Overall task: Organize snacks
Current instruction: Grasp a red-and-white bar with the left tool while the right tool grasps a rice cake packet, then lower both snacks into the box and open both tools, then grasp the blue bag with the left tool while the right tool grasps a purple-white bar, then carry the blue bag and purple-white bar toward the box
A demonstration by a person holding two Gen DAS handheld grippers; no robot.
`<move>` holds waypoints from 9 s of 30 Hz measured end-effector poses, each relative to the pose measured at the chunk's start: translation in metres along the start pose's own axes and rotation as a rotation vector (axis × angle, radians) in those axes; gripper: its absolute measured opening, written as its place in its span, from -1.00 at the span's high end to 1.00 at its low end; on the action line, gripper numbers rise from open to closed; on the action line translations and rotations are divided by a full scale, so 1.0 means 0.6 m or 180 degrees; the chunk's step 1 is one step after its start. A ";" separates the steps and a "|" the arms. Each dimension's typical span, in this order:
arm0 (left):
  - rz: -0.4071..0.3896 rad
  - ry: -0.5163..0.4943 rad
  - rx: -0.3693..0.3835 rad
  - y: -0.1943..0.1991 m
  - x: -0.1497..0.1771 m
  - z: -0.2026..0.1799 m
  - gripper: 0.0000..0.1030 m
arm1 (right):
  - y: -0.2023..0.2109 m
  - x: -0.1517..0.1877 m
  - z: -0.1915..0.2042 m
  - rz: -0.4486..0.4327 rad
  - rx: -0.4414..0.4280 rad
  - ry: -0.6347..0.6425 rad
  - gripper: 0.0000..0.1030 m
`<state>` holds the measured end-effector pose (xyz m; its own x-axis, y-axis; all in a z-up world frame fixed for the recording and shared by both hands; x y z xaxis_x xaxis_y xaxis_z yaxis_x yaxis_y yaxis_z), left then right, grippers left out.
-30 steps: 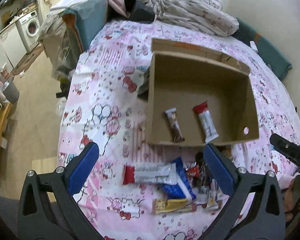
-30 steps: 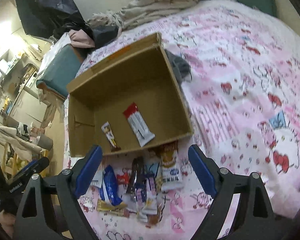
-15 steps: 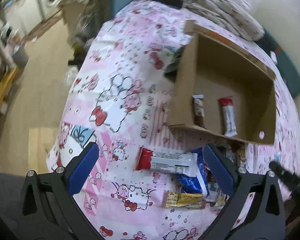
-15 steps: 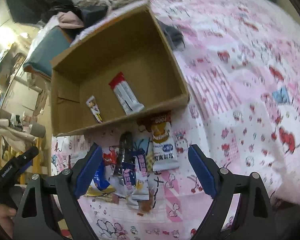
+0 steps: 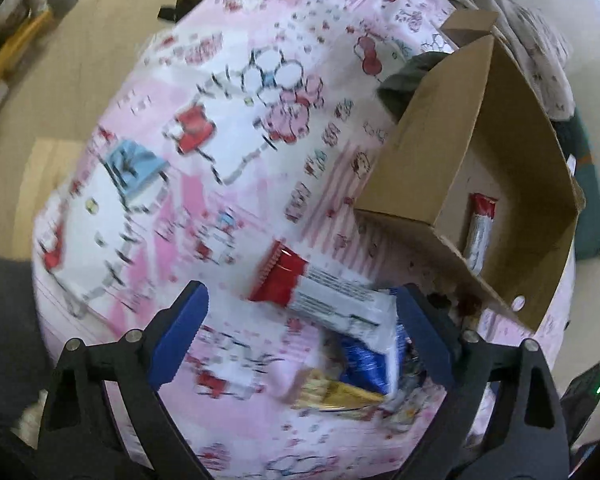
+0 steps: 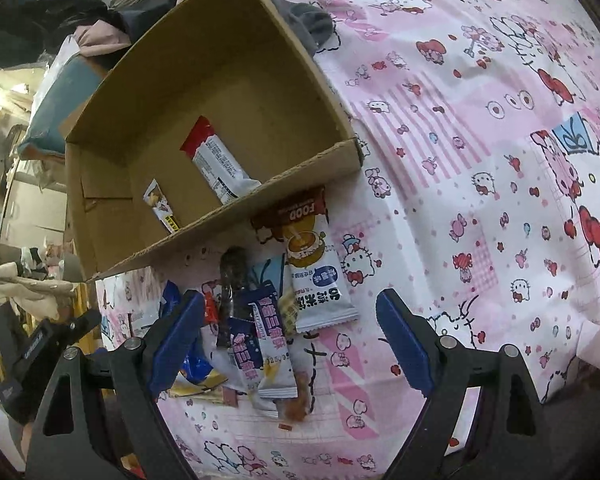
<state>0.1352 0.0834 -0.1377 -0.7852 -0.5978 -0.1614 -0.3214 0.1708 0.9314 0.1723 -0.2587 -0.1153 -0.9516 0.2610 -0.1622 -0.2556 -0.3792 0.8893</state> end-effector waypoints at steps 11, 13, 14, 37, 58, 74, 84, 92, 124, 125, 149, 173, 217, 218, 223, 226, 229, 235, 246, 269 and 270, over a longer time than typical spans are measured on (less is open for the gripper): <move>0.0343 0.0312 -0.0015 -0.092 0.017 -0.018 -0.61 | -0.014 -0.003 -0.001 0.0081 0.0019 -0.0016 -0.74; 0.0289 0.0296 -0.0038 -0.089 0.013 -0.020 -0.53 | -0.016 -0.004 0.000 0.0086 0.0017 -0.0009 -0.74; 0.0271 0.0301 -0.0037 -0.088 0.011 -0.019 -0.47 | -0.017 -0.005 0.000 0.0086 0.0015 -0.0006 -0.74; 0.0420 -0.0855 -0.0395 -0.023 0.059 -0.041 0.44 | -0.022 -0.021 -0.037 0.0113 0.0155 -0.0240 -0.54; 0.0333 -0.1103 -0.0291 -0.019 0.066 -0.064 0.44 | -0.078 -0.013 0.018 0.0229 0.0362 0.0331 0.33; -0.0059 -0.1598 -0.0380 0.107 0.059 -0.065 0.44 | 0.043 0.049 0.027 0.0194 -0.0679 0.0269 0.33; -0.0475 -0.1818 -0.0229 0.159 0.009 -0.162 0.44 | 0.142 0.011 0.062 -0.0588 -0.0977 0.0661 0.33; -0.0747 -0.2172 -0.0039 0.155 -0.032 -0.244 0.44 | 0.139 -0.048 0.085 -0.0775 -0.0987 0.0684 0.33; -0.0740 -0.2087 0.0114 0.002 -0.117 -0.260 0.43 | -0.021 -0.158 0.082 -0.0631 -0.0289 0.0802 0.31; -0.0748 -0.2076 0.0111 0.003 -0.117 -0.260 0.43 | -0.020 -0.159 0.083 -0.0627 -0.0296 0.0801 0.31; -0.0911 -0.2226 0.0019 0.019 -0.099 -0.278 -0.68 | 0.009 -0.155 0.111 -0.0750 -0.0549 0.0904 -0.35; -0.1015 -0.1914 0.0237 0.132 -0.056 -0.184 -0.83 | 0.091 -0.072 0.106 -0.0932 -0.0448 0.0954 -0.58; 0.0716 -0.0666 -0.0257 -0.090 0.107 -0.119 -0.44 | 0.032 0.031 -0.015 0.0022 -0.0423 -0.0348 -0.58; 0.0731 -0.0725 -0.0279 -0.091 0.108 -0.122 -0.23 | 0.033 0.032 -0.011 0.0019 -0.0427 -0.0331 -0.58; 0.0932 -0.0766 -0.0198 -0.086 0.105 -0.119 0.27 | 0.036 0.031 0.004 0.0000 -0.0466 -0.0173 -0.58; 0.0891 -0.0907 -0.0202 -0.064 0.096 -0.115 0.33 | 0.034 0.033 0.013 0.0012 -0.0493 -0.0089 -0.57; 0.0858 -0.1132 -0.0216 -0.029 0.088 -0.112 0.33 | 0.033 0.034 0.014 0.0015 -0.0492 -0.0078 -0.50; 0.0617 -0.1583 -0.0299 0.030 0.082 -0.112 0.33 | 0.008 0.037 0.011 0.0180 -0.0372 -0.0029 0.09; 0.0477 -0.1431 -0.0215 0.044 0.065 -0.056 0.33 | -0.060 0.053 0.016 0.0483 0.0002 0.0148 0.33; 0.0426 -0.1415 -0.0188 0.042 0.072 -0.064 0.32 | -0.078 0.074 0.052 0.0448 0.0206 0.0662 0.65; 0.0405 -0.1397 -0.0207 0.043 0.071 -0.062 0.32 | -0.076 0.075 0.054 0.0449 0.0175 0.0658 0.65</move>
<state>0.1132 0.0331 -0.1083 -0.9707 -0.1847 -0.1541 -0.1849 0.1635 0.9691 0.1467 -0.2009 -0.1496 -0.9933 0.0199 -0.1139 -0.1136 -0.3487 0.9303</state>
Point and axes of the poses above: each gripper's, at about its wrist camera, not at the fingertips, and y roughly against the way its jaws point, z to its left, x to its underside, the point moved 1 cm from there along -y, roughly the way its jaws point, and after that the axes turned 5 degrees about -y, right-handed, at the moved point
